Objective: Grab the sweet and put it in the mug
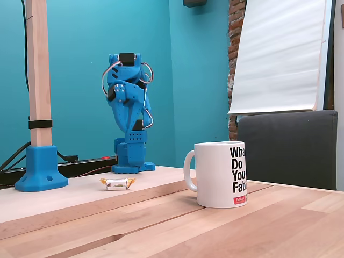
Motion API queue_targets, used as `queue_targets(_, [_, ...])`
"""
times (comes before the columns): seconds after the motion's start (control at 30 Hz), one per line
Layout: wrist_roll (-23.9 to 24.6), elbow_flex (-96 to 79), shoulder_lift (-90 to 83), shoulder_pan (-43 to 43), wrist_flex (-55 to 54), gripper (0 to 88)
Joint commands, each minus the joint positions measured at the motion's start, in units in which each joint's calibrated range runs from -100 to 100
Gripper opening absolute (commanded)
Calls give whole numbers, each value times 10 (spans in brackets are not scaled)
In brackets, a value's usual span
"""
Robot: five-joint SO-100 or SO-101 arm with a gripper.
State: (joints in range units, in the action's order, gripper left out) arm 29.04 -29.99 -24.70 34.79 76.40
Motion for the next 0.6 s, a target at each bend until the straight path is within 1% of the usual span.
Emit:
queue_targets(0.0, [-5,52,-3,10,-4,0])
queue_targets(0.23, [-45,85,58,4,-4,0])
queue_targets(0.57, [-53,232,211,15,-4,0])
